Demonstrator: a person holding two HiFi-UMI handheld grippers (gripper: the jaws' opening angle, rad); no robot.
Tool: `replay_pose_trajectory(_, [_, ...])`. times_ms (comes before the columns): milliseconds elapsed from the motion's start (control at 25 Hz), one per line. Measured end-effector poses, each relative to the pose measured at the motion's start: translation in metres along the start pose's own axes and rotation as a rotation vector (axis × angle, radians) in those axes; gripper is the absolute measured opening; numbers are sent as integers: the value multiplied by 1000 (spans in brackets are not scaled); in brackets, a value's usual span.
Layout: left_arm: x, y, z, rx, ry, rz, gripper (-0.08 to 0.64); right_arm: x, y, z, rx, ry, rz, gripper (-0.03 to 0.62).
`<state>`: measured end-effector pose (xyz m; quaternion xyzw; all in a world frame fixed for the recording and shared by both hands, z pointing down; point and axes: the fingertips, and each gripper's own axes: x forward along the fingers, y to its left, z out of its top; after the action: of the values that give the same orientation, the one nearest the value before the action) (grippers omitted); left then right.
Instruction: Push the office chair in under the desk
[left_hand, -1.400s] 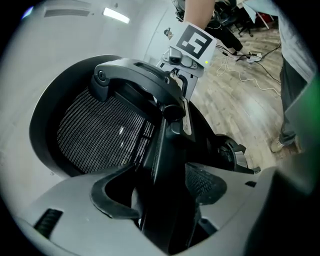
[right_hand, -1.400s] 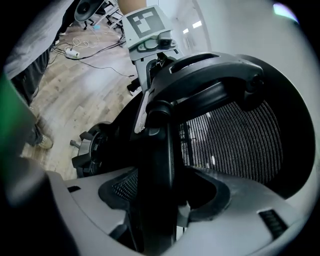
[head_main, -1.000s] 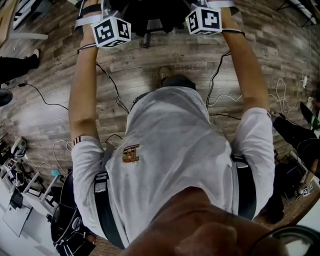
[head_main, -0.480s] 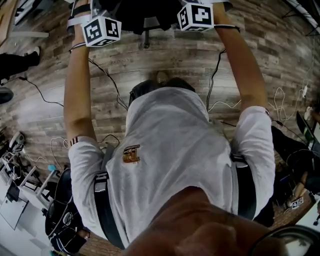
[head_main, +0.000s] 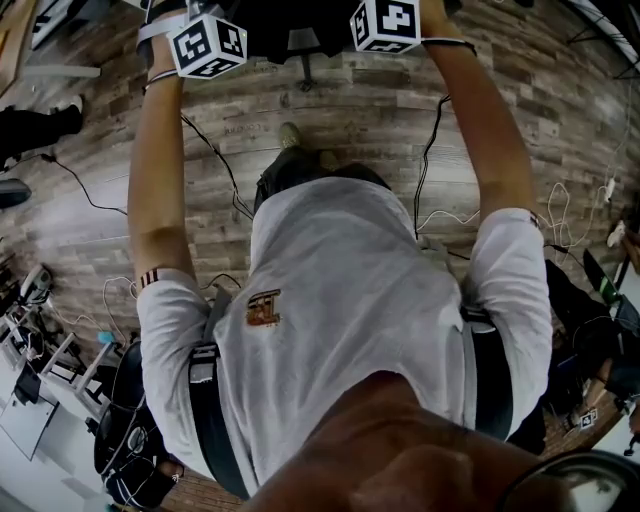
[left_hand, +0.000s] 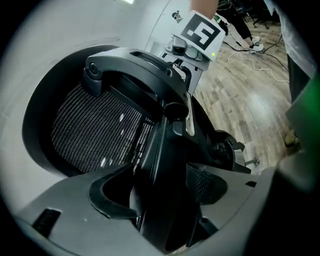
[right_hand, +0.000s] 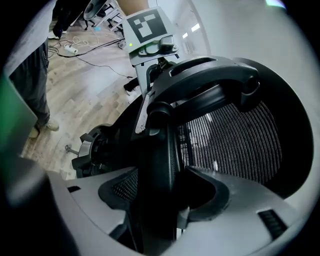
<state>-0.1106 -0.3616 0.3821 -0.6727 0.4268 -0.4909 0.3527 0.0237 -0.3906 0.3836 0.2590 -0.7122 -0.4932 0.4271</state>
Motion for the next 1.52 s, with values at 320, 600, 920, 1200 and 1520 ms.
replay_pose_trajectory(320, [41,32,-38,7,-15,-5,330,53,-21,12,20,21,-12,262])
replay_pose_trajectory(600, [81,60,-77,17,-21,-23,330,107,-41,22,39,56,-12,261])
replay_pose_trajectory(920, [120,85,-114,21,-37,-35,330,159,-58,31,57,90,-14,261])
replay_pose_trajectory(1200, [146,106,-140,23,-48,-41,331,201,-71,37,56,113,-4,261])
replay_pose_trajectory(1520, [183,120,-156,20,-36,-43,331,241,-83,28,53,104,7,261])
